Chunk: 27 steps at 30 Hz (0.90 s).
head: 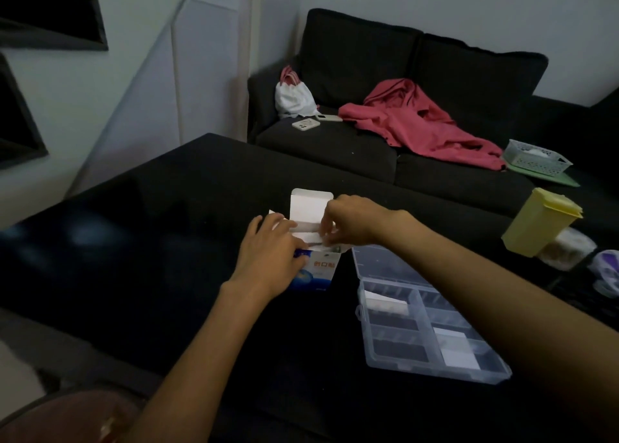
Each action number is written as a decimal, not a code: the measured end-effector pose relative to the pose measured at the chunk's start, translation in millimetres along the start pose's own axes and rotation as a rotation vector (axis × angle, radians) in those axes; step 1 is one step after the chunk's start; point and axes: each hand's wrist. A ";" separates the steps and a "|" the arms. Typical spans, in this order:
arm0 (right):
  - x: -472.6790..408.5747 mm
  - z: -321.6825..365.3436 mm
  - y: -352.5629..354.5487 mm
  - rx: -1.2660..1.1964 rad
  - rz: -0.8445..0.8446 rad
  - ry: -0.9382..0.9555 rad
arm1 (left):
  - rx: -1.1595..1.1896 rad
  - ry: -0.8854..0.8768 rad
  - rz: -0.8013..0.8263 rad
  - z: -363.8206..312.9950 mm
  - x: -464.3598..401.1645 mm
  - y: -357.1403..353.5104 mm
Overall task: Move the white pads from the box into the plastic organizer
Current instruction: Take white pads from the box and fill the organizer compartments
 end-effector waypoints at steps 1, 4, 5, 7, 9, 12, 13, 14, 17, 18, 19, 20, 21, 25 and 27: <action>-2.0 1.4 -1.2 0.029 0.003 -0.004 | 0.006 -0.003 -0.017 -0.1 0.2 0.9; -7.4 5.8 -2.3 0.080 -0.007 -0.019 | 0.009 -0.017 -0.096 -3.0 -0.1 4.8; -8.8 7.7 -1.8 0.091 -0.015 -0.023 | 0.004 -0.020 -0.120 -3.5 -0.6 5.6; -9.7 11.4 -1.1 0.112 -0.031 -0.031 | 0.009 -0.015 -0.119 -3.3 -1.5 5.4; -11.1 13.9 -2.0 0.118 -0.033 -0.038 | 0.027 -0.016 -0.081 -2.5 -1.8 4.2; -13.2 13.6 -2.4 0.084 0.000 -0.060 | 0.015 -0.029 -0.054 -3.2 -1.9 4.0; -14.6 12.0 -1.5 0.054 0.017 -0.068 | 0.005 -0.030 -0.056 -3.2 -1.8 4.2; -16.0 9.7 -0.5 0.020 0.036 -0.076 | -0.001 -0.028 -0.054 -3.4 -1.9 4.1; -18.9 4.4 1.2 -0.046 0.064 -0.089 | 0.006 -0.019 -0.019 -2.8 -1.8 5.0; -19.3 3.8 0.6 -0.048 0.058 -0.085 | 0.004 -0.020 -0.008 -2.9 -1.9 5.8; -19.7 3.6 -0.5 -0.046 0.050 -0.079 | 0.000 -0.023 0.000 -2.9 -1.9 6.7; -19.6 3.3 -1.9 -0.043 0.043 -0.073 | -0.005 -0.025 0.002 -3.4 -1.8 7.1; -19.4 3.0 -2.8 -0.042 0.039 -0.072 | -0.007 -0.026 -0.004 -3.8 -1.9 7.5; -15.3 2.4 -4.0 -0.030 -0.010 -0.056 | 0.008 -0.026 -0.027 -3.5 -1.4 6.7; -12.3 5.5 -4.1 0.041 -0.057 -0.029 | 0.014 -0.024 -0.025 -2.2 -2.0 5.1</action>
Point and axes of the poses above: each hand's wrist, its own x-axis away from the middle knuckle, its own y-axis out of the back of the hand, z = x × y, and after that the axes turned 9 degrees about -y, right-handed
